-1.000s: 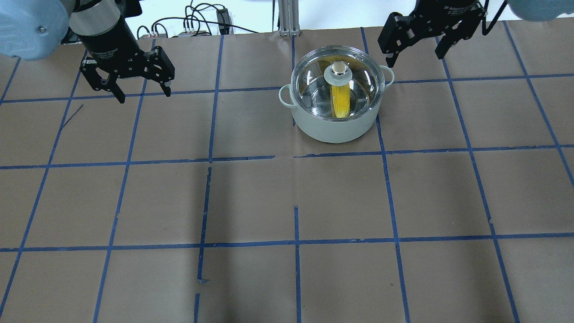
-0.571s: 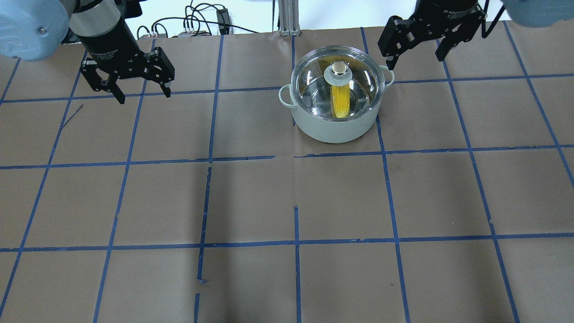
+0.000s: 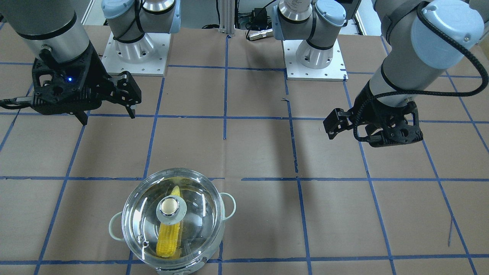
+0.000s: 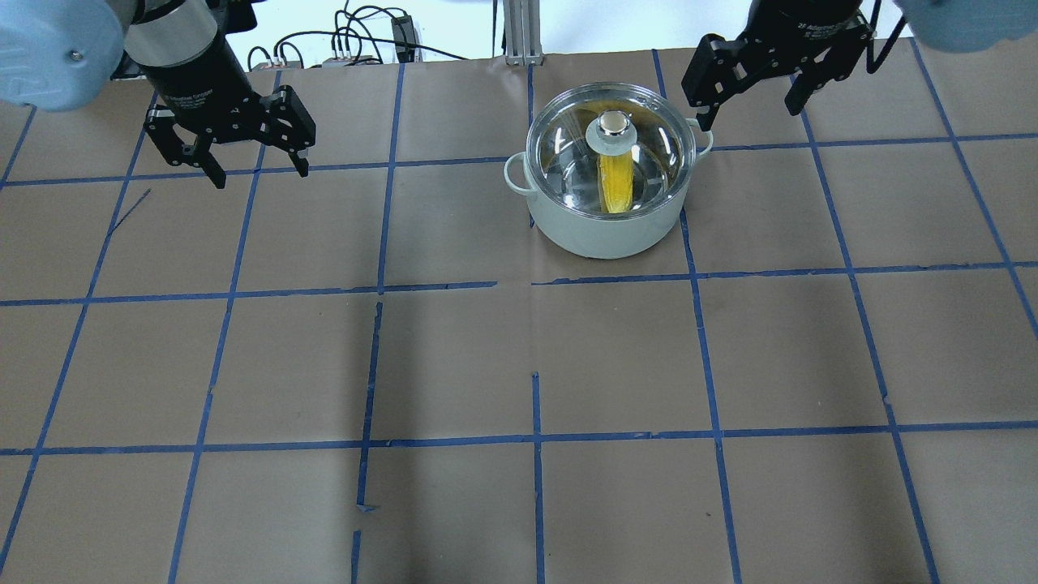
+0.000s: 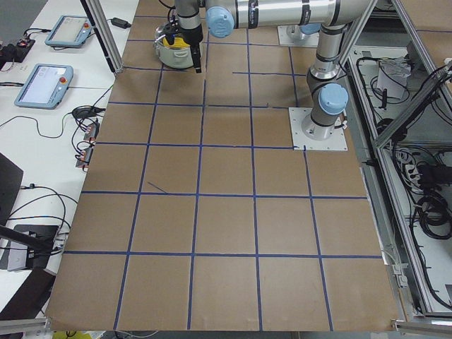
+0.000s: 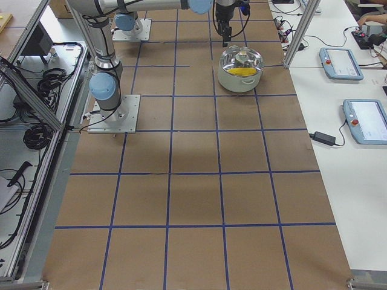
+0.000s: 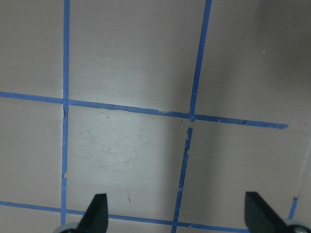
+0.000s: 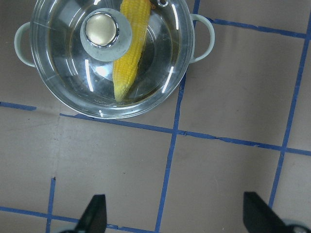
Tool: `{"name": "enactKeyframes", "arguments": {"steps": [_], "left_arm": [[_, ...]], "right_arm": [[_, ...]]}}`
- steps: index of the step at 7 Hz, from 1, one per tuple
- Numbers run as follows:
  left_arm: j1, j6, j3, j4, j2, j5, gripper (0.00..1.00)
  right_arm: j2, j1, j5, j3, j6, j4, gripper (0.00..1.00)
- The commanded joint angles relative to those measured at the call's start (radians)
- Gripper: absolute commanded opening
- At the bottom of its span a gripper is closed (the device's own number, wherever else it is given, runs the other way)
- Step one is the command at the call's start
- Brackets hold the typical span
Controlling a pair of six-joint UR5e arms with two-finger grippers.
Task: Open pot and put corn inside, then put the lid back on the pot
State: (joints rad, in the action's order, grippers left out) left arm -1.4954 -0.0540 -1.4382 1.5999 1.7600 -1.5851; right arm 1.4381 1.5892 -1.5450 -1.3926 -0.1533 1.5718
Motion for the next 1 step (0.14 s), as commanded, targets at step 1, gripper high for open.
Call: {"name": "enactKeyframes", "arguments": {"steps": [1], "left_arm": [[0.0,0.0,0.004,0.0,-0.001,0.001,1.0]], "right_arm": [[-0.001,0.0,0.0,-0.016,0.0,0.001,1.0]]}}
